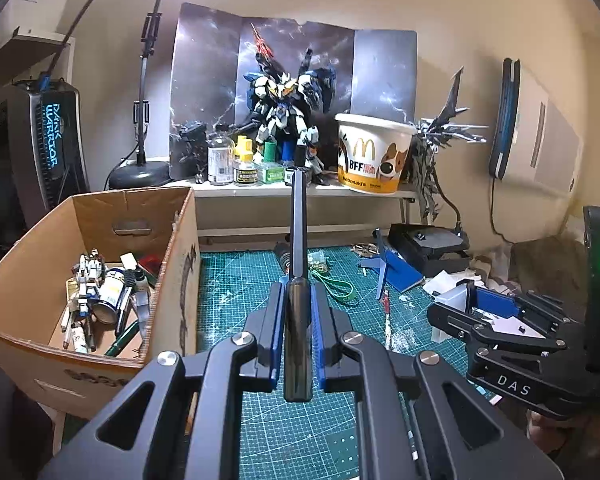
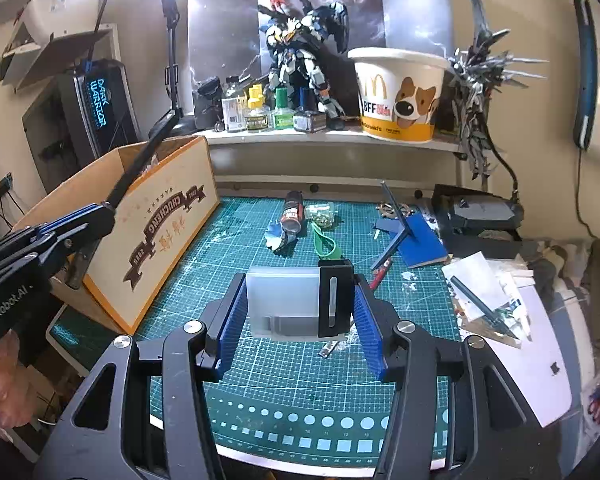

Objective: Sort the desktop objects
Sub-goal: 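Carry the pen tool in the left gripper and the white case in the right gripper over the cardboard box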

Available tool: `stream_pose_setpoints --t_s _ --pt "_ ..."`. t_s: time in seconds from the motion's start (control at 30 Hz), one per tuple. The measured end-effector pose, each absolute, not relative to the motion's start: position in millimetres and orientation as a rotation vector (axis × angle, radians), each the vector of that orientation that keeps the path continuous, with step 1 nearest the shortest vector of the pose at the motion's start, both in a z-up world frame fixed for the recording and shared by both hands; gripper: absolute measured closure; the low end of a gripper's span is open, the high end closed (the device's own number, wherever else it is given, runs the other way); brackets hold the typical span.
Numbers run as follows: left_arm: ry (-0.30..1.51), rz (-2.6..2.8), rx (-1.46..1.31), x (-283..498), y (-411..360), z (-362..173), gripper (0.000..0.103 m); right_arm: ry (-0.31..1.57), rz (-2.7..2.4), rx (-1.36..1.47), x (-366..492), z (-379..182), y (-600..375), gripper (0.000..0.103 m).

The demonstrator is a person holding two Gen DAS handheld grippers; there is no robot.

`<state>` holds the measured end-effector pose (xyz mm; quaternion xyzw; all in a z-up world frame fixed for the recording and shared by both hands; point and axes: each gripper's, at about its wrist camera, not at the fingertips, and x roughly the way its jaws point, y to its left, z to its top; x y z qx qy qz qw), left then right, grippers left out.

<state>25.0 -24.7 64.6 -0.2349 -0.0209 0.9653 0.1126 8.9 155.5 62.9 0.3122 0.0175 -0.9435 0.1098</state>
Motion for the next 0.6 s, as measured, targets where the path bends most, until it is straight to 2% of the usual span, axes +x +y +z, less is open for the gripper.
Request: stream_pose_setpoints --t_s 0.6 --pt "-0.083 2.961 -0.623 48 -74 101 0.091 0.153 -2.764 0.713 37 129 110 0.055"
